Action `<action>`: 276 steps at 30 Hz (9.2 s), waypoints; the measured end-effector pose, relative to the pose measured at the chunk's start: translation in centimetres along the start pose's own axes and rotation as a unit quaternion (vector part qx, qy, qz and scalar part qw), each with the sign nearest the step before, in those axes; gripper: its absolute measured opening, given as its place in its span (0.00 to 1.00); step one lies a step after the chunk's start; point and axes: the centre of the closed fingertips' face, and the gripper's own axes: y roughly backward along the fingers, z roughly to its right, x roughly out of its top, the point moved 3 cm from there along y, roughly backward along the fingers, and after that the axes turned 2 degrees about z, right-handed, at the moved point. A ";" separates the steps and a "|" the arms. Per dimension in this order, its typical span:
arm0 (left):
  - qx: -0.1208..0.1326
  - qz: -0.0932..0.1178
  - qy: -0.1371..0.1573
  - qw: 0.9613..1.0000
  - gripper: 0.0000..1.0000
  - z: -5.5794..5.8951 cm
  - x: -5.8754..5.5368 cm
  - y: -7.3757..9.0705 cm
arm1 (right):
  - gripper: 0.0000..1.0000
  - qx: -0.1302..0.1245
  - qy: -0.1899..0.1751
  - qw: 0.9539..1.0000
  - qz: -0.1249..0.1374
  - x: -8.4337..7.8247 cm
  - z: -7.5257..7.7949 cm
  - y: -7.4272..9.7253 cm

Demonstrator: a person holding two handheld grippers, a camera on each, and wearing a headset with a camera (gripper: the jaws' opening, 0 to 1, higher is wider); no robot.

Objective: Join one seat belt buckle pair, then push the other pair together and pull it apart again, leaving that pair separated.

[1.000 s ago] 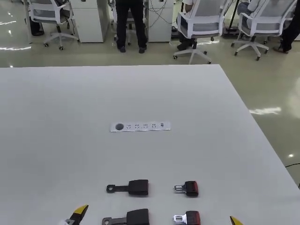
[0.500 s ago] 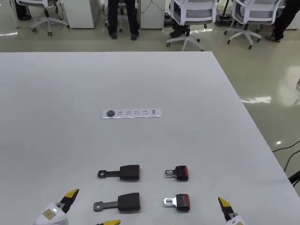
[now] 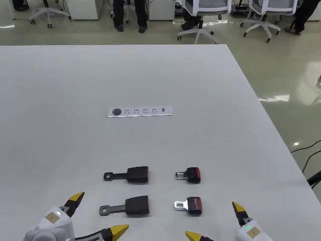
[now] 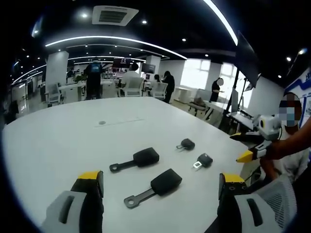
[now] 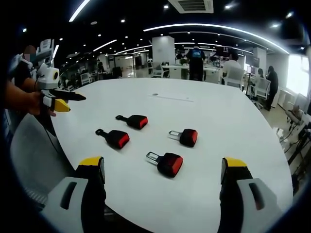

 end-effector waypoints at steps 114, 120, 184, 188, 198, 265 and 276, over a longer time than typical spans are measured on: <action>-0.240 -0.181 -0.189 0.935 0.67 0.4 -7.6 -12.1 | 0.71 0.282 0.135 0.936 -0.159 -4.8 1.0 -10.9; -0.261 -0.196 -0.207 0.923 0.56 0.3 -8.6 -12.3 | 0.67 0.306 0.159 0.923 -0.168 -5.3 0.9 -11.0; -0.299 -0.246 -0.294 0.874 0.34 -0.2 -8.6 -13.4 | 0.34 0.314 0.292 0.874 -0.231 -5.1 -1.1 -12.8; -0.297 -0.247 -0.295 0.874 0.34 -0.1 -8.5 -13.3 | 0.34 0.316 0.293 0.873 -0.229 -4.8 -2.1 -13.2; -0.295 -0.256 -0.299 0.871 0.34 0.0 -8.5 -13.3 | 0.34 0.316 0.289 0.876 -0.224 -4.3 -4.1 -14.0; -0.305 -0.268 -0.307 0.860 0.33 -0.1 -8.7 -13.3 | 0.32 0.346 0.286 0.875 -0.180 -3.7 -8.3 -16.8; -0.318 -0.258 -0.287 0.866 0.32 -0.1 -8.4 -13.3 | 0.32 0.357 0.278 0.879 -0.151 -3.7 -7.9 -16.7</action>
